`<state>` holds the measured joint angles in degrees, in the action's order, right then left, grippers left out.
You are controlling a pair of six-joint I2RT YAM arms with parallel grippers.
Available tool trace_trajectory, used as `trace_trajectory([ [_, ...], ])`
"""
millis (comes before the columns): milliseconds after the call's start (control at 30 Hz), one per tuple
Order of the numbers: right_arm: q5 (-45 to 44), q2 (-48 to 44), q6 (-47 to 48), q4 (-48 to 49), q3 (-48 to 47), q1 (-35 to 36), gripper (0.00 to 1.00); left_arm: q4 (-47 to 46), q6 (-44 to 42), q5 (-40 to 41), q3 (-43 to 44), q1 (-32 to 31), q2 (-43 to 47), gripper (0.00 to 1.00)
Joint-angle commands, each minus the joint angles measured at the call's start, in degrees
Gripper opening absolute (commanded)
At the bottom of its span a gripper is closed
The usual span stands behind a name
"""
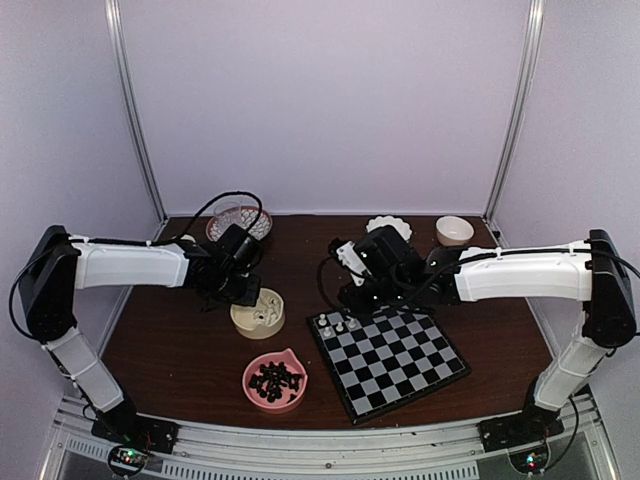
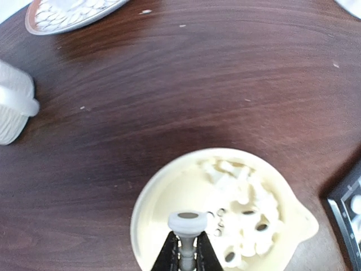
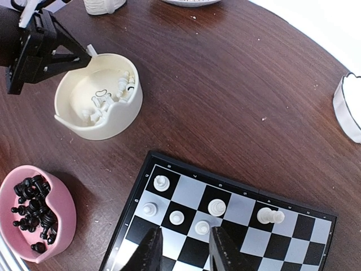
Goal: Set up the chess pieces on the board
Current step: Pick up the bishop from the storage box, then pass from the left arm to the right
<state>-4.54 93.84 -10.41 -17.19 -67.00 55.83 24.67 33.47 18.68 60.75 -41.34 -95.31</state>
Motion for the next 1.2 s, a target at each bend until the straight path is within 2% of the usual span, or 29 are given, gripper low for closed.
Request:
trace_trajectory([
  [0,0.55,-3.0,0.39,1.77,1.29,-0.37,0.31,-4.85,-7.73,-8.71,-4.0,0.14,4.84,0.0],
  [167,1.07,-7.49,0.63,5.78,5.14,-0.37,0.31,-8.93,-13.25,-18.42,-7.52,0.08,10.56,0.0],
  [367,0.24,-16.89,2.04,10.23,12.4,-0.37,0.31,-5.57,-13.81,-29.54,-5.2,-1.85,12.11,0.02],
  [533,1.68,-25.67,3.75,14.6,20.48,-0.37,0.34,1.35,-13.49,-30.74,1.61,-7.88,9.33,0.03],
  [733,5.59,-30.2,9.49,18.18,26.99,-0.36,0.5,6.84,-14.59,-31.8,11.57,-15.03,1.71,0.04],
  [1000,-4.22,-38.71,9.66,18.92,34.21,-0.37,0.52,12.61,-16.81,-33.2,23.2,-19.07,-9.15,0.04],
  [1167,-2.33,-46.49,9.63,24.3,41.61,-0.37,0.71,14.01,-17.03,-34.91,27.12,-19.8,-12.64,0.03],
])
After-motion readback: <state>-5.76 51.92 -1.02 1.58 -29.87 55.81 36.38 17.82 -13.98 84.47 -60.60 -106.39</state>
